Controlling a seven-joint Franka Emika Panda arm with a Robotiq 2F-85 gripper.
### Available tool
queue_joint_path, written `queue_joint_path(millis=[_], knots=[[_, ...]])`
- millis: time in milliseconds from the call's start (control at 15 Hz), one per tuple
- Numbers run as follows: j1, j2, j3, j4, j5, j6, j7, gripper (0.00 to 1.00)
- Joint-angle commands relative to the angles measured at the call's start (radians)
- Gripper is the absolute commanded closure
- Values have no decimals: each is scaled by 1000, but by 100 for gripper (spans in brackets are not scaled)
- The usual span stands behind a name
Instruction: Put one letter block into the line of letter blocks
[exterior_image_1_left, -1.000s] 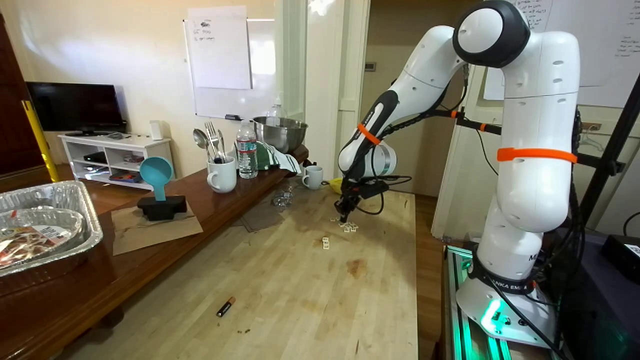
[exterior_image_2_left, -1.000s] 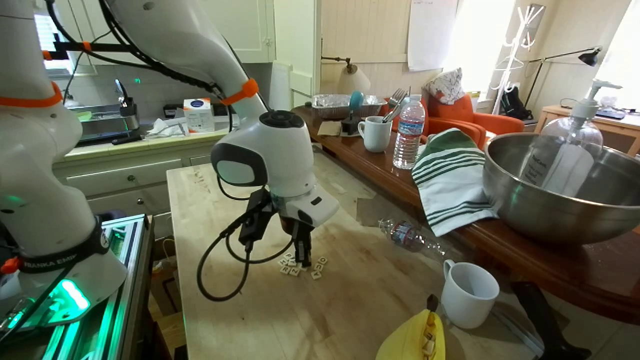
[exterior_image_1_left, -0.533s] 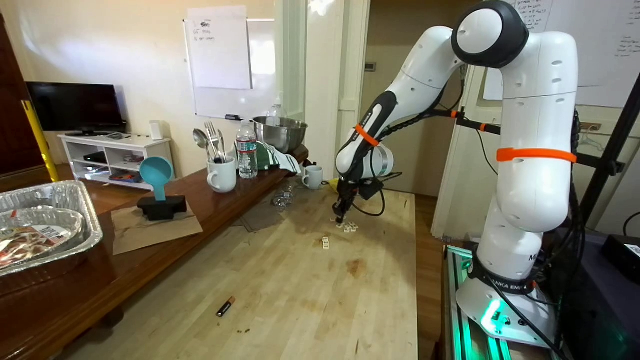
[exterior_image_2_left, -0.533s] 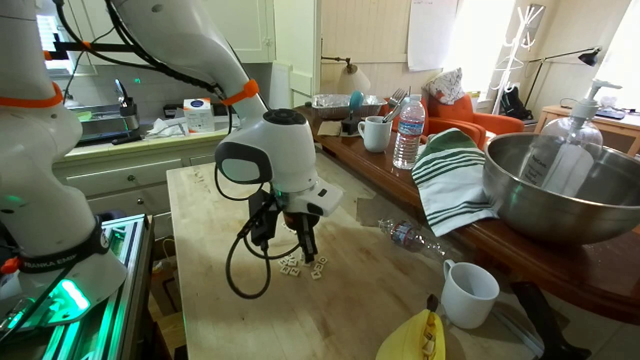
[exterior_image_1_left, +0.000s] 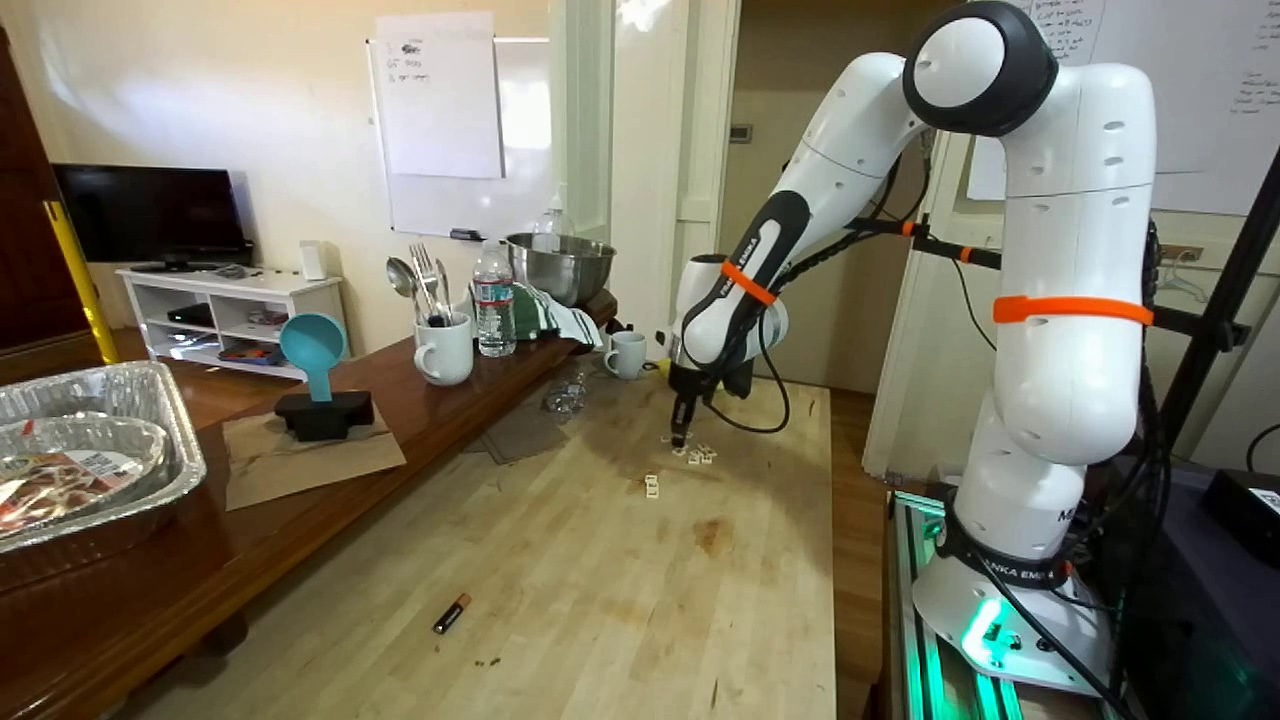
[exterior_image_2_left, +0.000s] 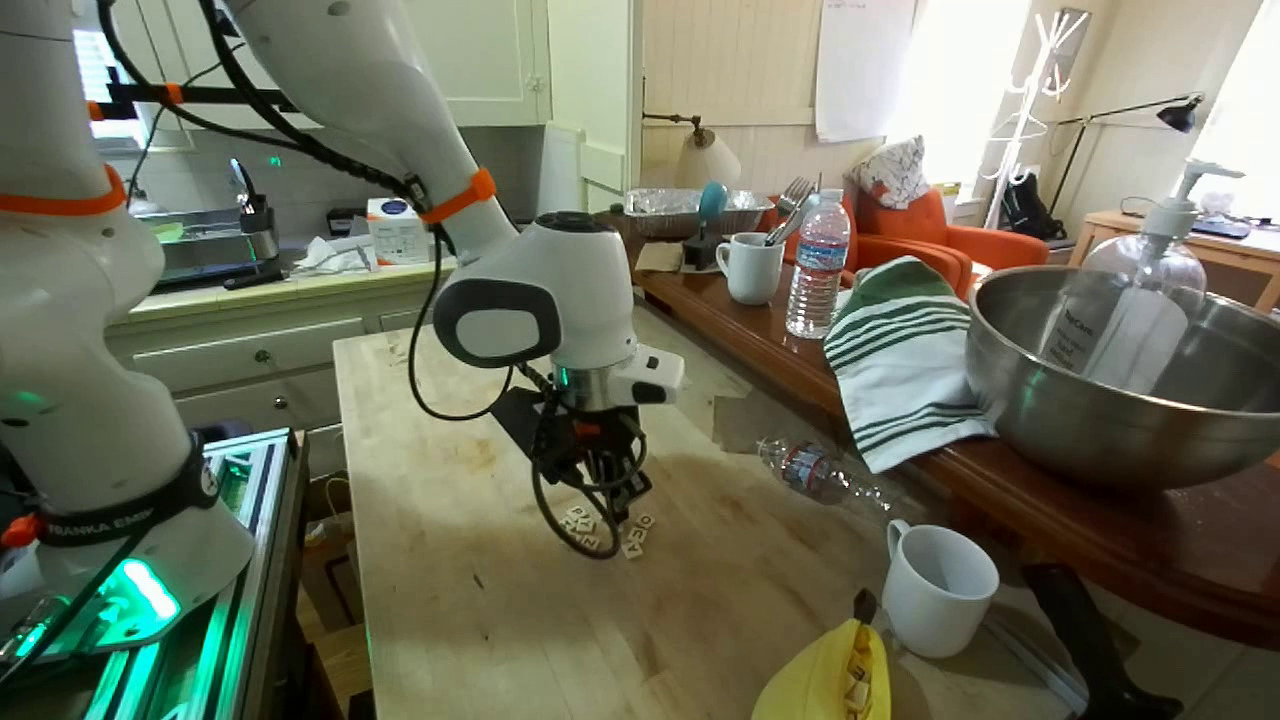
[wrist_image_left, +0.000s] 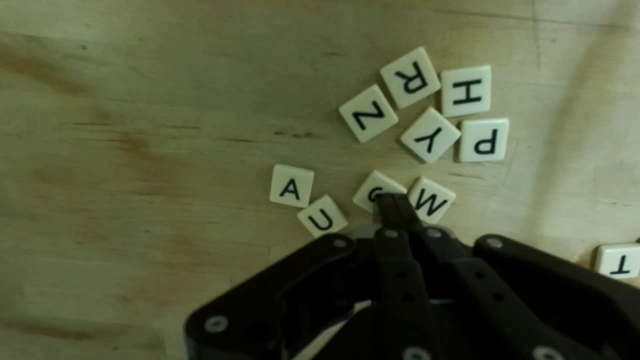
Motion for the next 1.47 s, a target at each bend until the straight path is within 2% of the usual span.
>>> queue_joint_path(millis=[0, 267, 667, 1067, 1400], knots=[[-23, 31, 8, -1, -97, -13, -20, 100], [-48, -40, 37, -17, -51, -56, -39, 100], [-65, -108, 36, -28, 50, -83, -3, 100], [-43, -81, 3, -6, 92, -166, 234, 100], [-44, -75, 13, -8, 217, -126, 361, 100]])
